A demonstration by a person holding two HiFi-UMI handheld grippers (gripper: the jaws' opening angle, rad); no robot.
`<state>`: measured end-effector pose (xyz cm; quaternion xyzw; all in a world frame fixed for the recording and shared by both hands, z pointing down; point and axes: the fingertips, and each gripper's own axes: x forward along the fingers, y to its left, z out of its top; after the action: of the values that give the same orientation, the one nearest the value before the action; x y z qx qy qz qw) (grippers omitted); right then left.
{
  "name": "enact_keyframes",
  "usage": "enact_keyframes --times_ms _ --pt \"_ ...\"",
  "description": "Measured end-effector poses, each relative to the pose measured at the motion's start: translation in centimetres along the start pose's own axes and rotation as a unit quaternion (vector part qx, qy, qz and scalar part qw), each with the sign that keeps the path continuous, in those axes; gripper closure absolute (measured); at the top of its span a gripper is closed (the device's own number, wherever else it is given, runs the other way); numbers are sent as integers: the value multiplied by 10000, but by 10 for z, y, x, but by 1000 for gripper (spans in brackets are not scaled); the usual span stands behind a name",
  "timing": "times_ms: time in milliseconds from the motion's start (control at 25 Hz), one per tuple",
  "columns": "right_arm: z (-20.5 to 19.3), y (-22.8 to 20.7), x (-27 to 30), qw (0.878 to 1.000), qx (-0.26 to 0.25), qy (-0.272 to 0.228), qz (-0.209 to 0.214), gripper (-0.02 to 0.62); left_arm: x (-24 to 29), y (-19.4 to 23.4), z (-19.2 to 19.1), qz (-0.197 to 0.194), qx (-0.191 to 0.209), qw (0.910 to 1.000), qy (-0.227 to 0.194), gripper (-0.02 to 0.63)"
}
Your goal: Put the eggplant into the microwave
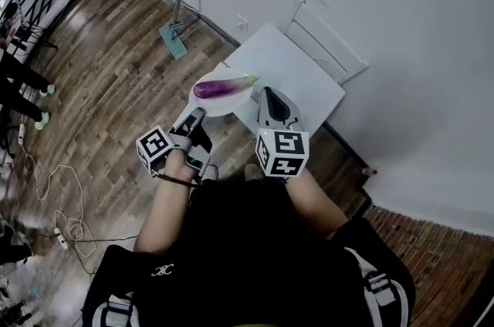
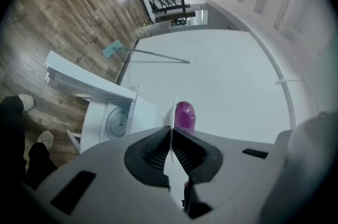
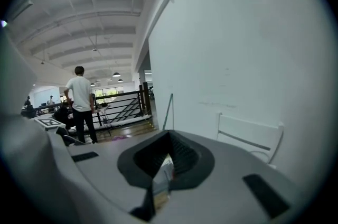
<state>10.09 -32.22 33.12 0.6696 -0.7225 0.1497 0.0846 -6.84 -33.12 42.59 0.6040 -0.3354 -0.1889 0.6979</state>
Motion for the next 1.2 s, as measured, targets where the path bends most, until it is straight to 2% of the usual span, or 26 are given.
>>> enact_keyframes --times_ms 160,320,480,680,840,960,1200 --pt "1 16 -10 9982 226 -17 -557 589 -9 -5 15 51 146 9984 545 594" --pt "-10 20 -26 9933 399 -31 -1084 588 -7 5 19 139 522 9931 1045 594" --pt "-34 24 -36 9877 527 126 -1465 589 -6 23 13 212 462 9884 1434 594" --pt "-66 24 -68 9787 759 330 -1877 588 -15 55 -16 277 299 9818 1853 594" --pt "-89 18 -100 9728 824 471 -2114 589 -18 71 -41 340 104 9797 1973 594" --pt "-103 6 -119 9697 893 537 -2211 588 -17 85 -58 396 359 9775 2039 594" --pt "-127 -11 -122 9745 871 656 -1963 589 -10 113 -81 517 298 9824 1770 594"
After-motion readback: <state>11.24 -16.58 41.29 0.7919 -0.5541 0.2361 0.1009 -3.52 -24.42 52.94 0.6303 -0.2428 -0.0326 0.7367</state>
